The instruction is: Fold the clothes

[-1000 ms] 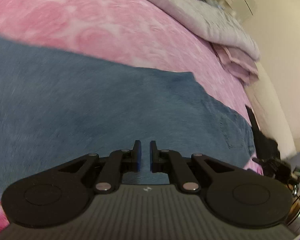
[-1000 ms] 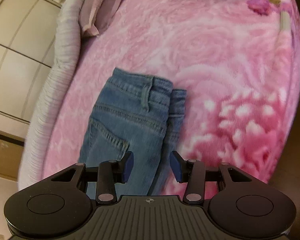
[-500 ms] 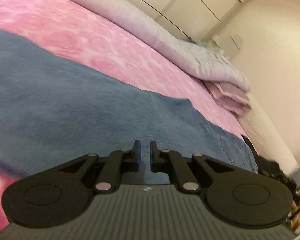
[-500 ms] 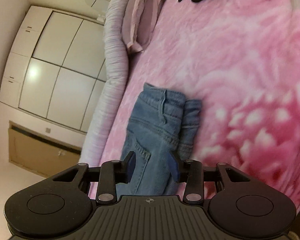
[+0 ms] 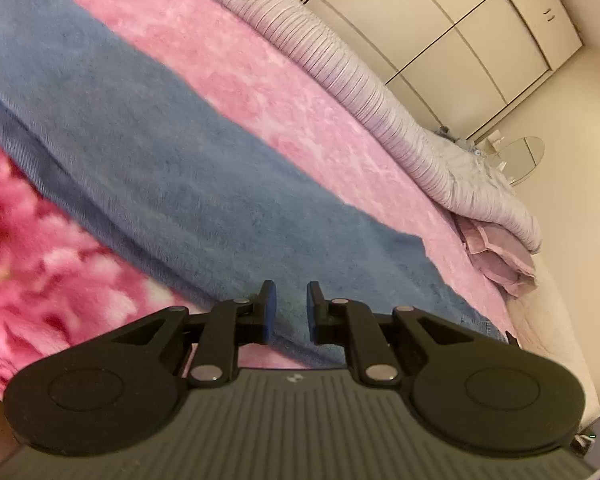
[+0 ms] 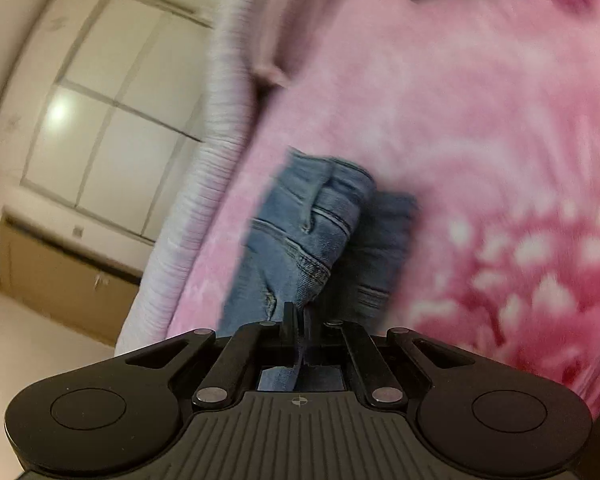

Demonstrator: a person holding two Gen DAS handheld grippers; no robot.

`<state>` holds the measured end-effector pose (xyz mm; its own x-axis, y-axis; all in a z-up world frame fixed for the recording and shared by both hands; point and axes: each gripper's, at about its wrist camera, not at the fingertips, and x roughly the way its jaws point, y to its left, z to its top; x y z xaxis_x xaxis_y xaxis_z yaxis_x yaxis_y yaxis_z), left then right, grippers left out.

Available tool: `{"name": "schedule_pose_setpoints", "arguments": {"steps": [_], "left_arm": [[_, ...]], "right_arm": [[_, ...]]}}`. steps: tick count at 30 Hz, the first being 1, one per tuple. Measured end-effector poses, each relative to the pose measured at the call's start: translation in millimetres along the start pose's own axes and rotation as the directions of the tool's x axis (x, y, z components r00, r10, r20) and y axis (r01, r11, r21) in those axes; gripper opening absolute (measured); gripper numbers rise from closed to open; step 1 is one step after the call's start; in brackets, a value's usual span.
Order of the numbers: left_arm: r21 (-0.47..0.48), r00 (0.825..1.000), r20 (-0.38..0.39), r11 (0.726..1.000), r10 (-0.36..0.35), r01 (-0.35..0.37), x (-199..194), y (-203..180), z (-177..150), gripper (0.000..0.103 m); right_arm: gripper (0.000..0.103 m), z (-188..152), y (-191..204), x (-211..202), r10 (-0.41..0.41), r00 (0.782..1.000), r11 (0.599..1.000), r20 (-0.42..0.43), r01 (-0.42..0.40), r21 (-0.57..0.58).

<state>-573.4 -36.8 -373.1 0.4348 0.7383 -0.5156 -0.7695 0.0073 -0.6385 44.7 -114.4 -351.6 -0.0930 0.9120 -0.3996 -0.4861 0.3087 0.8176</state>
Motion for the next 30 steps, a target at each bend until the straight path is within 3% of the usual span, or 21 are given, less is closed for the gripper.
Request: {"name": "schedule_pose_setpoints", "arguments": {"steps": [2,4,5,10,12,16,20,23,26,28,29,30], "left_arm": [[0.039,1.000,0.012,0.999,0.021,-0.022,-3,0,2,0.011],[0.055,0.998,0.007,0.996,0.065,-0.065,-3,4,2,0.011],[0.049,0.997,0.001,0.996,0.073,-0.073,-4,6,2,0.011],[0.050,0.995,-0.004,0.994,0.101,-0.101,-11,12,0,0.011],[0.083,0.994,-0.003,0.990,0.112,-0.112,-9,4,0,0.011],[0.197,0.995,-0.022,0.977,0.094,-0.088,10,-34,-3,0.011],[0.291,0.996,-0.086,0.957,0.034,-0.008,50,-84,-11,0.014],[0.421,0.991,-0.122,0.907,0.049,0.007,79,-121,-32,0.017],[0.543,0.979,-0.169,0.839,0.114,-0.004,98,-141,-69,0.017],[0.634,0.986,-0.089,0.771,0.138,-0.051,89,-145,-98,0.018],[0.677,0.988,-0.043,0.732,0.146,-0.078,84,-147,-112,0.018],[0.687,0.988,-0.014,0.720,0.152,-0.101,79,-148,-119,0.018]], "right_arm": [[0.000,-5,3,1,-0.063,0.998,0.997,0.010,0.064,-0.032],[0.000,-13,-8,16,-0.164,0.986,0.987,-0.037,0.163,-0.013],[0.000,-17,-13,18,-0.173,0.984,0.985,-0.043,0.173,-0.006],[0.003,-30,14,-8,-0.267,0.963,0.956,0.044,0.270,-0.116],[0.003,-40,35,-17,-0.272,0.958,0.933,0.096,0.287,-0.219],[0.004,-71,86,6,-0.225,0.972,0.826,0.072,0.229,-0.515],[0.006,-109,116,43,-0.247,0.965,0.659,0.085,0.231,-0.716],[0.007,-136,113,70,-0.313,0.946,0.531,0.085,0.248,-0.810],[0.010,-157,91,77,-0.352,0.932,0.460,0.082,0.249,-0.852],[0.011,-174,84,62,-0.344,0.931,0.387,0.120,0.257,-0.886],[0.011,-178,81,58,-0.349,0.930,0.379,0.120,0.256,-0.889],[0.011,-178,79,55,-0.358,0.928,0.395,0.106,0.253,-0.883]]}}
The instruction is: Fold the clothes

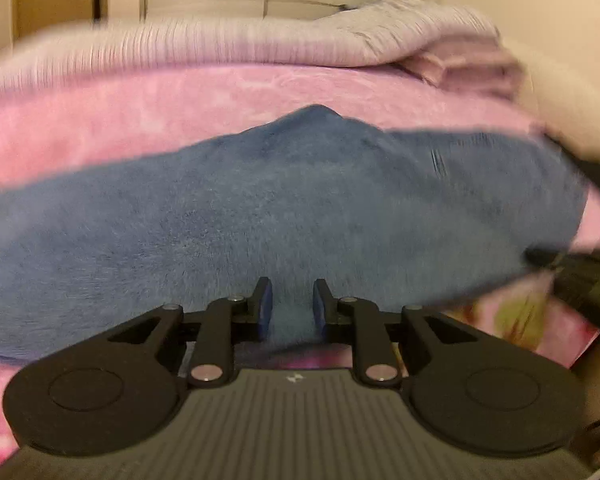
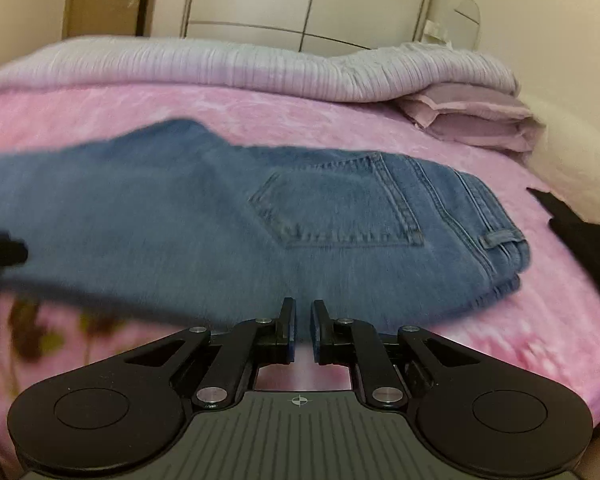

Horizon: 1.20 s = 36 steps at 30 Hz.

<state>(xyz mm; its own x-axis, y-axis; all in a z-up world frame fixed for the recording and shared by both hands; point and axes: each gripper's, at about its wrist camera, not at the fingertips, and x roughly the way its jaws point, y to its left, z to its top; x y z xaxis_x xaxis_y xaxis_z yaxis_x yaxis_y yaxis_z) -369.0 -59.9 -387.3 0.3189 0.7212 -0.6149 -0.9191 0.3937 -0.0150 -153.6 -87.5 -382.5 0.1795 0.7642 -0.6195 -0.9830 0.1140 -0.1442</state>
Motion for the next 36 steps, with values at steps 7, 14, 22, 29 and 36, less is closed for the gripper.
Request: {"name": "schedule_pose_setpoints", "arguments": {"steps": [7,14,22,29,36], "left_arm": [[-0.180,0.987,-0.012,0.972,-0.158,0.153,-3,15,24,0.020],[-0.073,0.993,-0.058,0.993,-0.102,0.098,5,-18,12,0.024],[-0.098,0.989,-0.147,0.994,0.026,-0.040,-36,-23,12,0.026],[-0.070,0.983,-0.130,0.987,0.132,-0.142,-85,-14,0,0.033],[-0.110,0.968,-0.119,0.966,0.220,-0.233,-124,16,-17,0.034]], "right_arm": [[0.021,20,-14,-12,0.194,0.979,0.968,0.063,-0.202,0.149],[0.038,3,20,-6,0.197,0.980,0.979,0.029,-0.198,0.043],[0.041,-2,9,-42,0.215,0.974,0.962,-0.069,-0.199,0.189],[0.046,-3,16,-86,0.168,0.985,0.968,-0.047,-0.155,0.197],[0.050,-5,15,-112,0.129,0.991,0.969,-0.022,-0.121,0.217]]}}
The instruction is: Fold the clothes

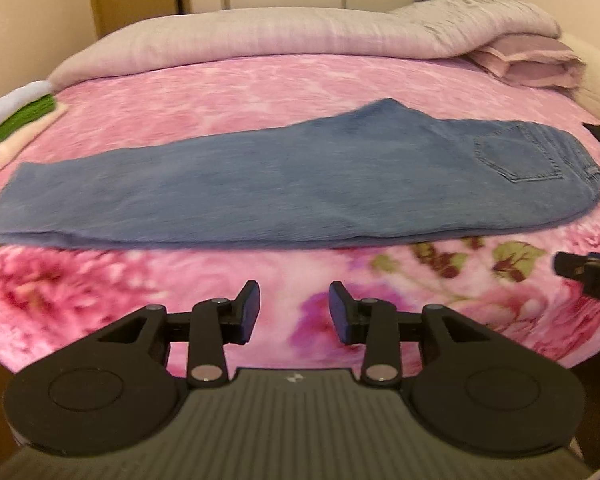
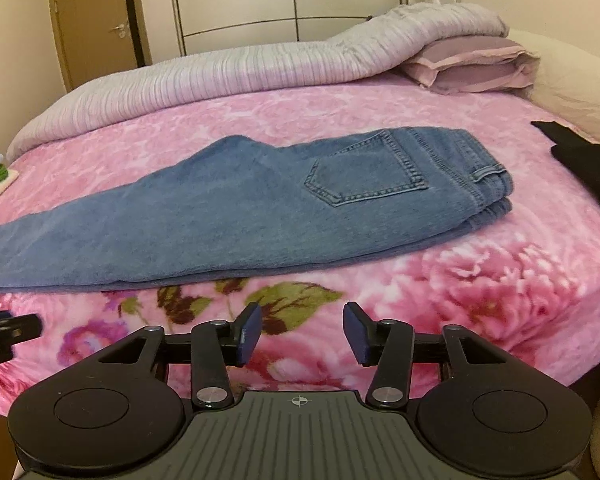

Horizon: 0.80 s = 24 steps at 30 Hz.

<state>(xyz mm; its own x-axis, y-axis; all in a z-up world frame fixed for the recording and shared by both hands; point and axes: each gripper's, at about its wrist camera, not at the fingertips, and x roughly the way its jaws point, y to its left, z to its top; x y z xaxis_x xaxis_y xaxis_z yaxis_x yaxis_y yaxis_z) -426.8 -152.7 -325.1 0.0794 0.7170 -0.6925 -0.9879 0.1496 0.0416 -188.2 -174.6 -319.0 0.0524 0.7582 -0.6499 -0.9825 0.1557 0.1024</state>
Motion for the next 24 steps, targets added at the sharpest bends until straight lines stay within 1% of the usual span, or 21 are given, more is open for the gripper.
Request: {"name": "schedule_pose_setpoints", "arguments": {"steps": [3,6,8,10,13,17,20,24], "left_arm": [[-0.025,1.000,0.015,0.999,0.024,-0.024,-12,16,-3,0.036],[-0.046,0.998,0.030,0.998,0.053,-0.051,-25,31,-6,0.040],[-0.058,0.996,0.040,0.996,0.076,-0.074,-32,41,-7,0.042],[-0.077,0.994,0.048,0.992,0.101,-0.097,-40,52,-9,0.044],[-0.101,0.989,0.060,0.986,0.137,-0.131,-49,66,-10,0.048],[-0.125,0.985,0.069,0.981,0.157,-0.147,-59,78,-10,0.051],[-0.132,0.983,0.082,0.980,0.162,-0.151,-65,83,-11,0.055],[-0.142,0.985,0.085,0.981,0.148,-0.136,-68,87,-12,0.058]], "right_arm": [[0.054,0,-3,-9,-0.015,1.000,1.000,0.011,0.014,0.014],[0.062,0,-6,-20,-0.021,0.999,0.999,0.028,0.020,0.027],[0.073,1,-9,-27,-0.022,0.999,0.999,0.042,0.021,0.035],[0.079,2,-13,-34,-0.027,0.998,0.999,0.052,0.024,0.046],[0.083,3,-15,-41,-0.032,0.998,0.998,0.056,0.028,0.057],[0.087,4,-12,-48,-0.042,0.998,0.998,0.045,0.039,0.054],[0.088,5,-6,-52,-0.044,0.998,0.998,0.044,0.043,0.040],[0.090,6,4,-57,-0.042,0.998,0.999,0.053,0.041,0.018]]}}
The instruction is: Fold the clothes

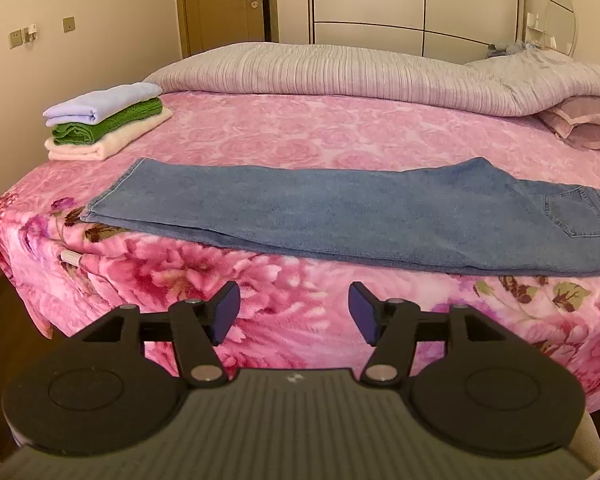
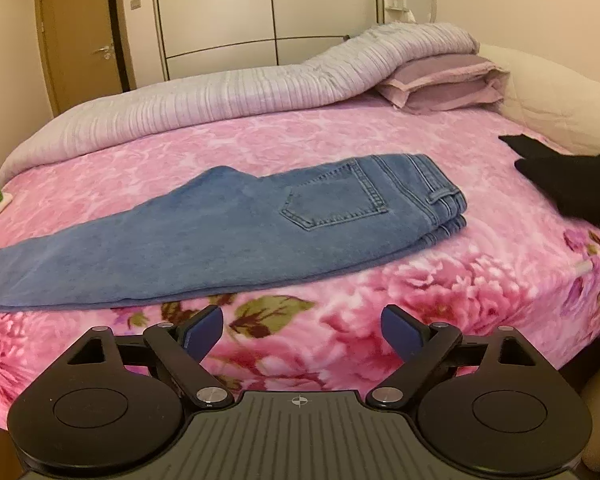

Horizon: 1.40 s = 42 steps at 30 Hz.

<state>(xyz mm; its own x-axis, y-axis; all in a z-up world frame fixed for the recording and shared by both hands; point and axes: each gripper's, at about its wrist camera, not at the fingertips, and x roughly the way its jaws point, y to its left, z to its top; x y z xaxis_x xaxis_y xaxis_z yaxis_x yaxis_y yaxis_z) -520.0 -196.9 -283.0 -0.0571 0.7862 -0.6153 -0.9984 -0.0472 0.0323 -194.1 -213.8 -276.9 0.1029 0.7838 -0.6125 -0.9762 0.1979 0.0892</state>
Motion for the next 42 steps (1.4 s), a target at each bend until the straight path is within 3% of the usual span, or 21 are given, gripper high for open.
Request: {"name": "schedule_pose_setpoints", "arguments": {"steps": [14,28,42], "left_arm": [[-0.061,0.999,-0.019,0.998,0.028,-0.029,1,26,-8,0.059],[-0.118,0.994,0.000,0.987,0.108,-0.107,-29,72,-8,0.059],[-0.143,0.987,0.017,0.978,0.158,-0.154,-55,90,-10,0.059]], "right_arm": [[0.094,-3,44,-5,0.095,0.995,0.990,-0.003,-0.095,-0.104],[0.095,-13,118,-9,0.258,0.965,0.931,-0.039,-0.259,-0.257],[0.096,-15,145,-18,0.316,0.947,0.898,-0.054,-0.317,-0.307]]}}
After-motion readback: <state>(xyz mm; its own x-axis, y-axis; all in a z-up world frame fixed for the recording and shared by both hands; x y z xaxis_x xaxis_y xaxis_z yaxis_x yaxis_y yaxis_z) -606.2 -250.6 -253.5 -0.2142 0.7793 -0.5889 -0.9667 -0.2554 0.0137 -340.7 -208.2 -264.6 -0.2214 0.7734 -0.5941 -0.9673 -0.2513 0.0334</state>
